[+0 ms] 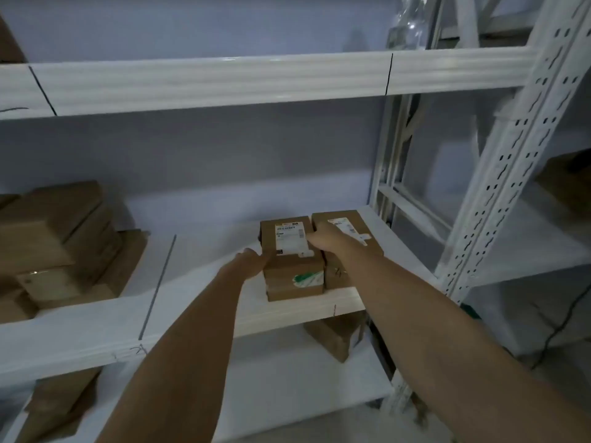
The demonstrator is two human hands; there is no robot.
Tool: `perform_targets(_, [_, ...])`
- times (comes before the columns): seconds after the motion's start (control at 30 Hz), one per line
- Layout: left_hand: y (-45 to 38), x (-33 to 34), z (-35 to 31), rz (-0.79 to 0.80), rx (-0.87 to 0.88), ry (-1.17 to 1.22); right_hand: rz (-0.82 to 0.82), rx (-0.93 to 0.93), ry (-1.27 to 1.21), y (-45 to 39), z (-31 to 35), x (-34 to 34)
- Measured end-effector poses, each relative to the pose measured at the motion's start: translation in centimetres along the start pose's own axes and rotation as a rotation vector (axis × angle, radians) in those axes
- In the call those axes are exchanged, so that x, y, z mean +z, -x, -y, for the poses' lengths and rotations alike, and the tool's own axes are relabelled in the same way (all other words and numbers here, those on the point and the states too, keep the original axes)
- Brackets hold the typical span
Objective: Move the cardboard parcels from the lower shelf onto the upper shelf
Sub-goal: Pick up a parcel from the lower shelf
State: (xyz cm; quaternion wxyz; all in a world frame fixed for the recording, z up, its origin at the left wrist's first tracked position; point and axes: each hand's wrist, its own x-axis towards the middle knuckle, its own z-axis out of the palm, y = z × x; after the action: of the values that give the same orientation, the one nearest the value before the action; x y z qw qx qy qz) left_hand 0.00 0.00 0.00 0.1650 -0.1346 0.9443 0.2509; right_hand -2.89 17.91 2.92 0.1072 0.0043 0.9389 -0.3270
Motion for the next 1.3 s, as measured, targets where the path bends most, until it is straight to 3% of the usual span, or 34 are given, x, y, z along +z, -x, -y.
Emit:
perform_targets(0.17, [-2.3,0.6,-1.5,0.055,-0.054,0.211,0.006,0.036,-0.091,-3.0,0.0,0.2])
perform_targets(0.6, [-4.8,1.4,-1.0,0.186,-0.160,0.673,-0.090,0.115,-0.005,-6.2,0.8,1.3])
perform_targets(0.87, [-4.8,-0.4,0.8,0.080,-0.086,0.837,-0.109,0.174,-0.415,-6.7,1.1,2.0])
perform_targets(1.03, [-3.7,-2.6,1.8,-0.003,-0.043,0.934,-0.010,0.038,-0.672,-5.7,2.3,2.1])
perform_targets(1.3, [-1.7,-3.5,4.7,-0.104,-0.053,0.955,0.121,-0.044,-0.717,-3.6,3.8,4.7])
